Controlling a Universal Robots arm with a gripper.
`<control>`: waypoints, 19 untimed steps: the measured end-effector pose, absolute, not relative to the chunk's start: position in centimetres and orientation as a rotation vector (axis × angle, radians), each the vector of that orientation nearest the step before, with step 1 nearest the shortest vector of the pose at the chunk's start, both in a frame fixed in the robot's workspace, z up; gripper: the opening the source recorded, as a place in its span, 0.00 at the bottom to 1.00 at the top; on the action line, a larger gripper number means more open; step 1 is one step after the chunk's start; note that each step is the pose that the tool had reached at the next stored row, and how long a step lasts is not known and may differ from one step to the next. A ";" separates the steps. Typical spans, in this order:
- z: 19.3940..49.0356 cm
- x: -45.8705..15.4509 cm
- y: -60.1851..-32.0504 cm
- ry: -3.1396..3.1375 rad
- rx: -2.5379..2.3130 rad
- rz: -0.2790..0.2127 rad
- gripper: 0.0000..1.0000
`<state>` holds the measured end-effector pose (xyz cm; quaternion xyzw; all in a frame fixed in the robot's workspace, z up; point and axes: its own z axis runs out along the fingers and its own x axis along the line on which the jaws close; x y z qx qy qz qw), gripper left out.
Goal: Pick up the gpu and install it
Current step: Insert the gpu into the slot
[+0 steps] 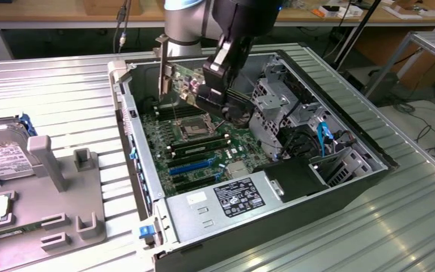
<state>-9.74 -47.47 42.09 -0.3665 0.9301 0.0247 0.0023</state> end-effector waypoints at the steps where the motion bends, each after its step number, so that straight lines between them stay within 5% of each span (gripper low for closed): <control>1: 42.1 -9.7 -47.5 2.910 -1.169 0.077 0.27; 19: 42.1 -8.4 -47.5 2.724 -1.569 0.078 0.27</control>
